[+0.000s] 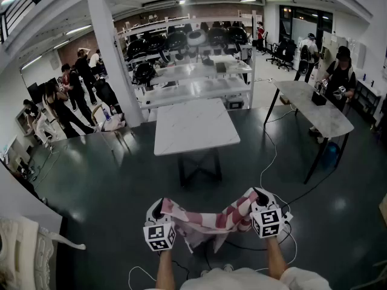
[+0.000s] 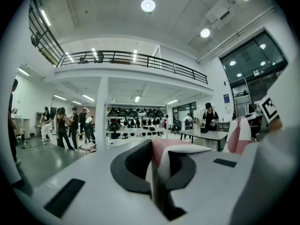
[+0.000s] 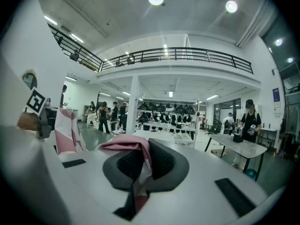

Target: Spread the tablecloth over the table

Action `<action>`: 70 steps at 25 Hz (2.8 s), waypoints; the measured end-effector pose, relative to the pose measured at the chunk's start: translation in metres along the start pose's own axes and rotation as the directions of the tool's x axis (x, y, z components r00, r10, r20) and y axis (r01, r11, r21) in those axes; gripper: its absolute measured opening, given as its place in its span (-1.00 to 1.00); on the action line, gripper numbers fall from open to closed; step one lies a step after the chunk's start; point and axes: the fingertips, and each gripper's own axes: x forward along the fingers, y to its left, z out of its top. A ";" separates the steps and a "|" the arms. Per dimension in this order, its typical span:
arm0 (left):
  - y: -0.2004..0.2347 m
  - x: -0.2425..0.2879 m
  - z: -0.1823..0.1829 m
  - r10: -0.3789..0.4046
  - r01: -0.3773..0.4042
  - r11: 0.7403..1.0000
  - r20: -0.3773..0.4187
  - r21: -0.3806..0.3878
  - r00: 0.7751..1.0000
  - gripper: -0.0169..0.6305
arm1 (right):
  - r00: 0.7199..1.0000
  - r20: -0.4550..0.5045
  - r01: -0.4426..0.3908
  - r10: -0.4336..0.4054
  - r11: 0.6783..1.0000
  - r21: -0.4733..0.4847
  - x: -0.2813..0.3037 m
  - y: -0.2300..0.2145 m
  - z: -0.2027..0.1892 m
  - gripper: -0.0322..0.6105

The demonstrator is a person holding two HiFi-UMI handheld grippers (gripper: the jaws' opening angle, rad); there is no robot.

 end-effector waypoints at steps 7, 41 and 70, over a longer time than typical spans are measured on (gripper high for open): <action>-0.008 0.000 0.000 0.002 -0.002 1.000 -0.005 0.004 1.000 -0.87 | 1.000 -0.003 0.005 -0.005 1.000 0.004 -0.005 -0.009 -0.003 -0.84; -0.025 0.101 0.017 0.056 -0.057 0.998 0.052 0.016 0.997 -0.87 | 0.997 0.046 -0.066 0.067 0.998 -0.017 0.083 -0.075 -0.001 -0.84; 0.181 0.392 0.063 -0.035 0.038 0.999 0.132 -0.015 0.991 -0.87 | 0.998 0.056 0.045 -0.041 0.996 -0.078 0.396 -0.050 0.081 -0.84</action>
